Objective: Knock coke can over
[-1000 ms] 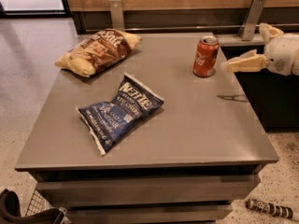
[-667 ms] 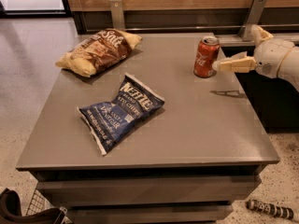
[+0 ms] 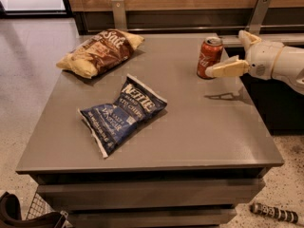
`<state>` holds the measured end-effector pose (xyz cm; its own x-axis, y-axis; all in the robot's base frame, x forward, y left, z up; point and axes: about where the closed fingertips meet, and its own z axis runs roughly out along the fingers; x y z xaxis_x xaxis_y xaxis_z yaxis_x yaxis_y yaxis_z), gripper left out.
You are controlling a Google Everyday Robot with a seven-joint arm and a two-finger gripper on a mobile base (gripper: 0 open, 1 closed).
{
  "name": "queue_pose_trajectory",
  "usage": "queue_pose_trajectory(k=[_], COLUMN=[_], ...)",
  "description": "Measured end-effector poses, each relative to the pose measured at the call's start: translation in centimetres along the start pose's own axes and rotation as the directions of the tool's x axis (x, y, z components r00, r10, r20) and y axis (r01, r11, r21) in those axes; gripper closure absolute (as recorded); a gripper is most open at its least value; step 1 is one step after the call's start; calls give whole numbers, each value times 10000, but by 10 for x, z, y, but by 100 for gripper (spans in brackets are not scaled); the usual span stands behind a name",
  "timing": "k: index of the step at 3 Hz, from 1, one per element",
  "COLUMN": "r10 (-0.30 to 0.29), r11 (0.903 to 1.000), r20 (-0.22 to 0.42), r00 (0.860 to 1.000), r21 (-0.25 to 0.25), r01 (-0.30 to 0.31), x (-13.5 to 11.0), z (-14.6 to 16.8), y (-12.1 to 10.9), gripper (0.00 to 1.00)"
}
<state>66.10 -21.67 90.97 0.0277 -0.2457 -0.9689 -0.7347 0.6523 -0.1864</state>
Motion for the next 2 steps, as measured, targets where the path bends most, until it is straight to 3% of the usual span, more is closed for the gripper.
queue_pose_trajectory(k=[1,2], r10=[396,419], r11=[9976,9971], r20=[-147,-157], r00=[9991,9990], r21=[-563,-626], r01=[-403,-428], x=[7,7], z=[4,5], y=[10,12], gripper=[0,0])
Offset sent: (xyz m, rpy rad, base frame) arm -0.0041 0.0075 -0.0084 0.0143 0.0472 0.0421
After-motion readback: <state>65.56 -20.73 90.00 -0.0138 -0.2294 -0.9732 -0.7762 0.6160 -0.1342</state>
